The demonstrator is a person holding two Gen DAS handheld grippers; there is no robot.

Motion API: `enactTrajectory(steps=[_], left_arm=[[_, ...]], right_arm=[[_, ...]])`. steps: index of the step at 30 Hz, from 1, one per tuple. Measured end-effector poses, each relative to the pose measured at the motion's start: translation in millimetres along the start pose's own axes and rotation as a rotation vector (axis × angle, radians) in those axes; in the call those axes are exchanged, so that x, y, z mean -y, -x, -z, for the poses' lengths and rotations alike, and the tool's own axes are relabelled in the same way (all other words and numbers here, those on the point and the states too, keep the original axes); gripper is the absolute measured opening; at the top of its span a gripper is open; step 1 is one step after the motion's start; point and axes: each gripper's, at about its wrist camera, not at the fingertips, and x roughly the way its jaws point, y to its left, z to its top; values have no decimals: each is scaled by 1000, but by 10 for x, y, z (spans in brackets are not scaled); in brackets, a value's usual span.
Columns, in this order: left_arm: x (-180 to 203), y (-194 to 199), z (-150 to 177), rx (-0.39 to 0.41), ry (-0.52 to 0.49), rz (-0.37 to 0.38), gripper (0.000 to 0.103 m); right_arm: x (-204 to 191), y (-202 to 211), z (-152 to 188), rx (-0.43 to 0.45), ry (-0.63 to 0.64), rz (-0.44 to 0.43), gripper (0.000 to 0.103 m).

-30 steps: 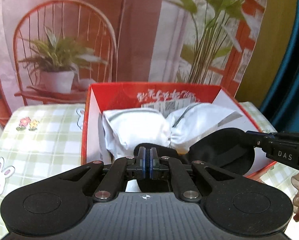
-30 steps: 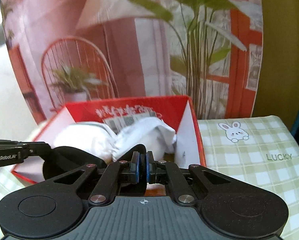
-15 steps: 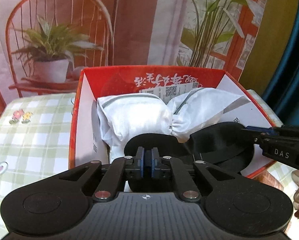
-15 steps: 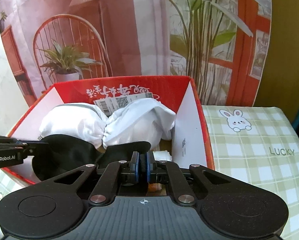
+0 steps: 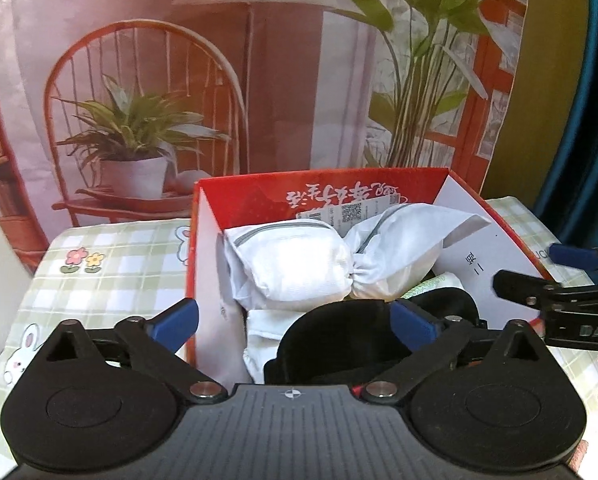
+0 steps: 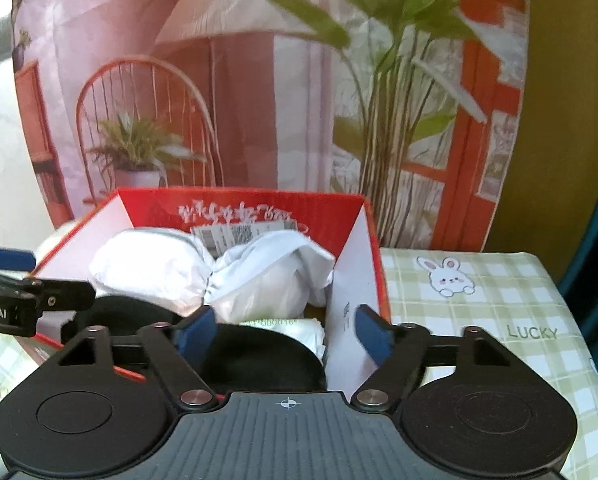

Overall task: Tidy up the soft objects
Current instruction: 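Open both tools to drop the eye mask into the box, then lower the left tool to the blue-and-white cotton pad pack and grasp it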

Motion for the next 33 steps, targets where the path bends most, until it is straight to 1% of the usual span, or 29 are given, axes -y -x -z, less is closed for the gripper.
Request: enactTrajectory(steps=[2, 6, 9, 12, 15, 18, 24, 26, 28, 29, 31, 33], left_arm=[[-8, 75, 14, 2, 2, -8, 103], [-47, 286, 74, 19, -2, -43, 103], [-100, 475, 155, 35, 16, -53, 103], [-97, 624, 269, 48, 8, -66, 103], [-81, 694, 417, 18, -29, -53, 103], [-94, 738, 609, -7, -35, -55, 103], [-249, 737, 1021, -63, 14, -25, 103], [-315, 703, 1136, -83, 31, -8, 103], [-375, 688, 1227, -95, 56, -3, 103], [-405, 689, 1255, -95, 68, 0, 103], [-452, 692, 1303, -92, 85, 12, 102], [-474, 680, 1317, -92, 87, 21, 98]], right_arm=[[10, 104, 20, 29, -16, 10, 102], [17, 289, 81, 48, -34, 16, 103], [-14, 447, 196, 65, -53, 19, 103], [-82, 561, 348, 53, -55, 18, 103], [-192, 647, 528, 35, -44, 3, 103], [-309, 710, 720, 8, -18, -32, 103], [-535, 803, 1075, -40, 40, -80, 103], [-585, 828, 1148, -30, 47, -84, 103], [-617, 802, 1153, -40, 64, -113, 102], [-631, 790, 1143, -40, 71, -130, 102], [-660, 765, 1118, -20, 79, -151, 95], [-713, 708, 1106, -28, 89, -173, 85]])
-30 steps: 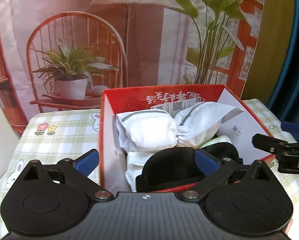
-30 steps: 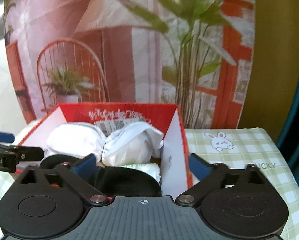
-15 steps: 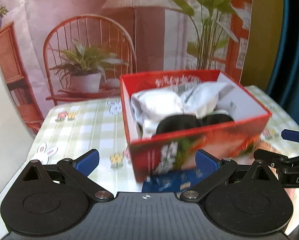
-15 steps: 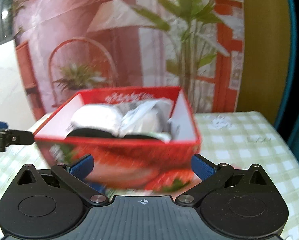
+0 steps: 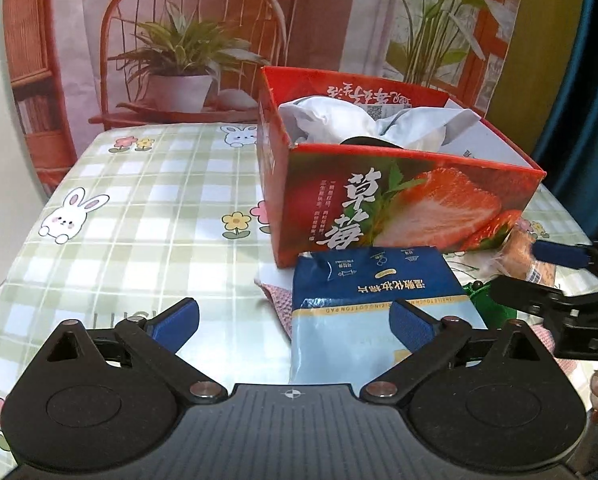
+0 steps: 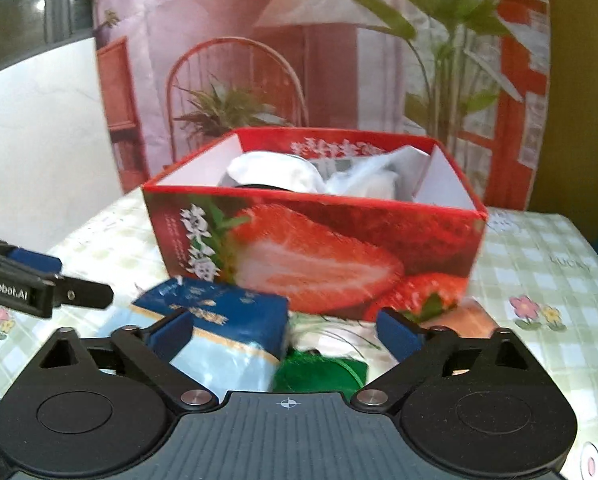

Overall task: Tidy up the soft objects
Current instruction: 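Lower the left tool to the blue-and-white cotton pad pack and grasp it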

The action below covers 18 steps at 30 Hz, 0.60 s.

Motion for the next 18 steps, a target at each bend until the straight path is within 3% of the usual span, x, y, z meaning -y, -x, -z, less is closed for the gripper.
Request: enactTrajectory(steps=[4, 6, 7, 11, 18], left_arm=[[6, -45, 50, 6, -28, 29, 77], [8, -73, 90, 2, -21, 67, 54], [-1, -100, 118, -7, -8, 86, 50], [-21, -216, 207, -40, 26, 118, 48], [-29, -361, 354, -80, 74, 153, 46]], right_arm=[[-102, -160, 41, -43, 20, -57, 60], [-176, -226, 90, -68, 42, -87, 50], [-201, -251, 114, -77, 49, -96, 49], [-203, -343, 215, -118, 24, -92, 48], [-203, -304, 366, -93, 37, -102, 48]])
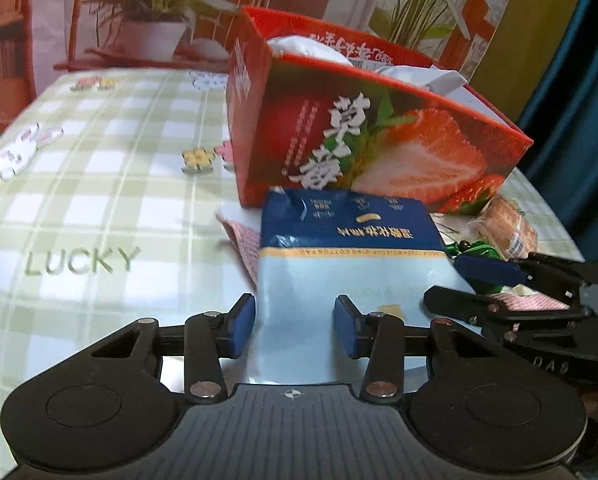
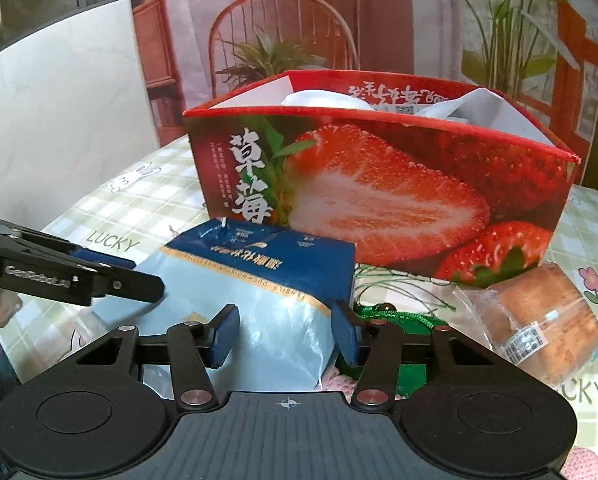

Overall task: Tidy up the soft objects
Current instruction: 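Lower the left tool to the blue-and-white cotton pad pack and grasp it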

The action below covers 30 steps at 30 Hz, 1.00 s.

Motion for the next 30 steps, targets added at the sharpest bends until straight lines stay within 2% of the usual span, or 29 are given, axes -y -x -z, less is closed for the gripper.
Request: enactTrajectory(steps=[6, 10, 17, 20, 30], left_arm=[[-12, 28, 201, 3, 91, 5, 47], [-24, 68, 254, 18, 96, -2, 48], [38, 51, 301, 52, 44, 25, 67], [55, 44, 315, 59, 26, 23, 68], [-141, 45, 325, 98, 131, 102, 67]], right_arm=[[-26, 64, 161, 9, 26, 3, 50], [5, 66, 223, 11, 12, 20, 51], [82, 83, 299, 15, -24, 20, 54], [76, 69, 300, 15, -15, 27, 54], [-20, -21, 360, 18, 56, 31, 67]])
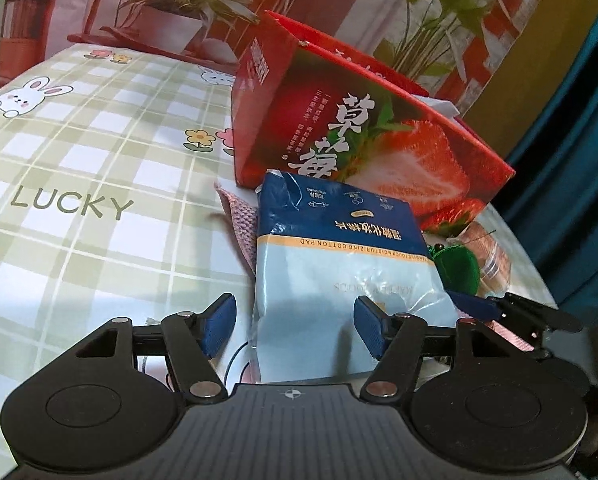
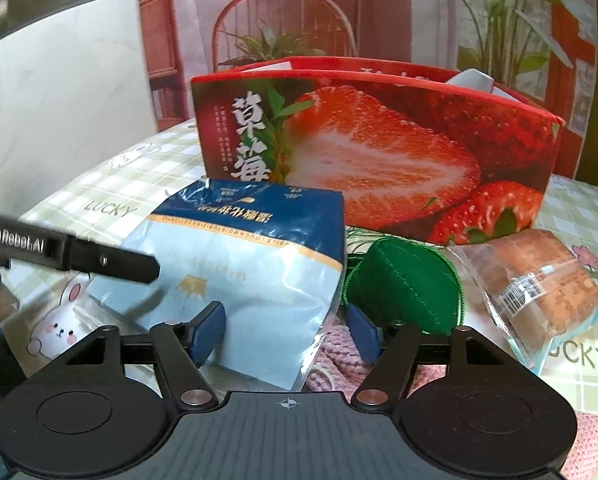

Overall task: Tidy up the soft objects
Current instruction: 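Lower the left tool to the blue-and-white cotton pad pack and grasp it, then lift the cotton pad pack with the left tool toward the red box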

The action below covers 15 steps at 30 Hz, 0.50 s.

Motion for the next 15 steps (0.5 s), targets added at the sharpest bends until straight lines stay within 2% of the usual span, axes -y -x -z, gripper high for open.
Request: enactTrajectory(steps=[2, 4, 5, 6, 7, 9, 11, 14, 15], left_arm=[[-15, 4, 1, 1, 9, 10, 66], [-36, 15, 0, 2, 24, 4, 60], [-49, 24, -1, 2, 32, -7, 50], [-73, 32, 0, -1, 41, -11, 29], [-105, 25, -1, -13, 61, 10, 22], [-117, 47, 2, 1, 64, 22, 21], [-78, 55, -2, 10, 42, 21, 21], [-70, -7, 5, -17, 34, 14, 21], [-94, -9, 10, -12, 45, 23, 21]], right_arm=[[-17, -9, 18, 6, 19, 4, 67], [-34, -16, 18, 7, 33, 12, 67], [-61, -18, 8, 4, 51, 20, 66], [-101, -10, -12, 0, 80, 29, 65], [-144, -5, -40, -4, 108, 34, 65], [-201, 16, -104, 4, 144, 21, 59], [-234, 40, -174, 29, 153, 12, 59], [-214, 25, -249, 43, 131, 2, 58], [-188, 6, -260, 38, 115, -1, 56]])
